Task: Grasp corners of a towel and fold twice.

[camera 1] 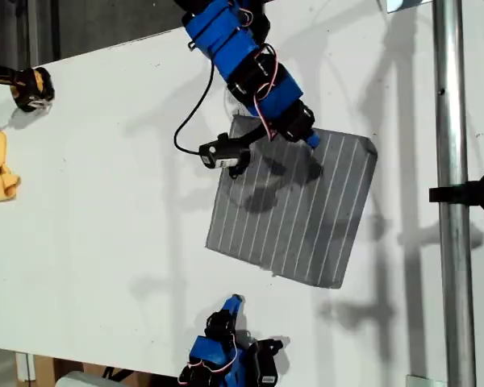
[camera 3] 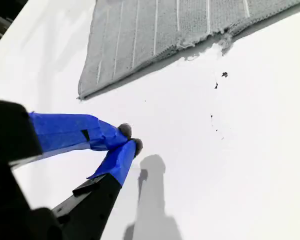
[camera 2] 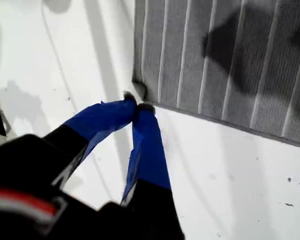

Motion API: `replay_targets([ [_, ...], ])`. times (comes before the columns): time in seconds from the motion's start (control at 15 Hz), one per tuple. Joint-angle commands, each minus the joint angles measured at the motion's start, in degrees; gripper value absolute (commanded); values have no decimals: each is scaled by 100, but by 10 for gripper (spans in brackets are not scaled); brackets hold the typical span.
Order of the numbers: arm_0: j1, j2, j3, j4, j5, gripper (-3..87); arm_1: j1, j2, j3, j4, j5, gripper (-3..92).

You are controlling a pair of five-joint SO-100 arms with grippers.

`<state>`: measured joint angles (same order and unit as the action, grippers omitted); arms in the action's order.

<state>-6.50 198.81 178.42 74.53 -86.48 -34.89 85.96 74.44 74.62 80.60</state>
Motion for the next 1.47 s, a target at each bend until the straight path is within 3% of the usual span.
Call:
replay_targets([
  [0.0,-9,35,9,44,-53,-15,-237,18,-378,-149,53,-2],
  [0.27,-18,35,9,44,-35,-15,-475,-246,-308,-615,-229,1],
  [0.4,-18,35,9,44,-35,-15,-536,-404,-255,-747,-264,196],
  [0.67,9,35,9,53,-9,-15,-519,-563,62,-1116,-378,468],
  [1.0,-9,35,9,53,26,-15,-694,-949,413,-765,62,438],
  [1.4,-26,35,9,53,44,-15,-861,-2188,-387,-817,79,426],
])
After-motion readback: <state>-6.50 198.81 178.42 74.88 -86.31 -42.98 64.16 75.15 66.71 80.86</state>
